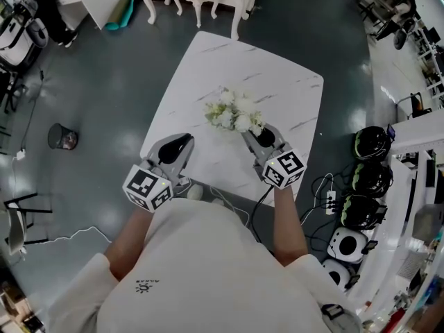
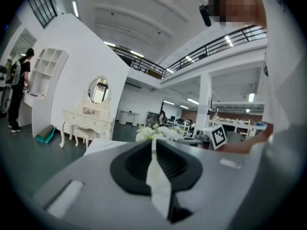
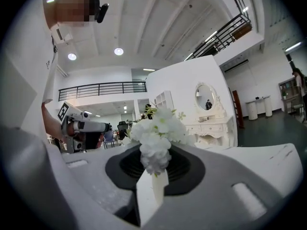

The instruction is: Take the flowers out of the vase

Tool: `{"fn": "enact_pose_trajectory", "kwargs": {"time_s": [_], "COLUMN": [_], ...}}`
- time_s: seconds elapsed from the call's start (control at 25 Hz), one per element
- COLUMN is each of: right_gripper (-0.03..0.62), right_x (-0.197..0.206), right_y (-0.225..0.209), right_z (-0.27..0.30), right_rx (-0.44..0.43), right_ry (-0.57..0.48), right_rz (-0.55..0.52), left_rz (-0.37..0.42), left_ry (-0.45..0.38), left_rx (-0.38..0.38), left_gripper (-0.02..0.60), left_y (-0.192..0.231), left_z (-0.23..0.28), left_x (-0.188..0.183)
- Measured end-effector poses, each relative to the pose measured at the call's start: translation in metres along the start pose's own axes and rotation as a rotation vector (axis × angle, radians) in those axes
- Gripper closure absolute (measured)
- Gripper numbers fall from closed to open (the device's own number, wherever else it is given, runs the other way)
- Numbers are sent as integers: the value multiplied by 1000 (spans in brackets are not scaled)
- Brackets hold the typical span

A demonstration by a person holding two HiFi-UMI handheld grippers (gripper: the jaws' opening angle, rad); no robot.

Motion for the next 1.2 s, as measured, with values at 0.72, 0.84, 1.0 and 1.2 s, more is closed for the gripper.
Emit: {"fn": "enact_pose_trajectory", "kwargs": {"time_s": [0.72, 0.84, 1.0, 1.2], "right_gripper": [560, 560, 562, 563], "right_x": [-13, -17, -25, -34], "right_y": [6, 8, 8, 10], "right_z": [-12, -13, -17, -18], "right_rx": [-5, -2, 1, 5], "right_ry": [-207, -243, -290, -327], "right_rz": [140, 161, 182, 187], "left_rz": [12, 14, 14, 11], "left_ry": [-9, -10, -16, -24], "left_rx": [37, 40, 44, 50], "left_gripper": [589, 589, 589, 589], "left_y": [1, 1, 0, -3], "left_z": [-6, -8, -11, -13], "left_x": [-1, -3, -5, -4]}}
Point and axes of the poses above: the fingertips, and each gripper's own axes: z forward along the fingers, y to its left, x out of its underside, the point moved 2 cm from there along -z, backward along the fingers, and after that the axes turned 14 degrees about -x, right-handed, at the moved point
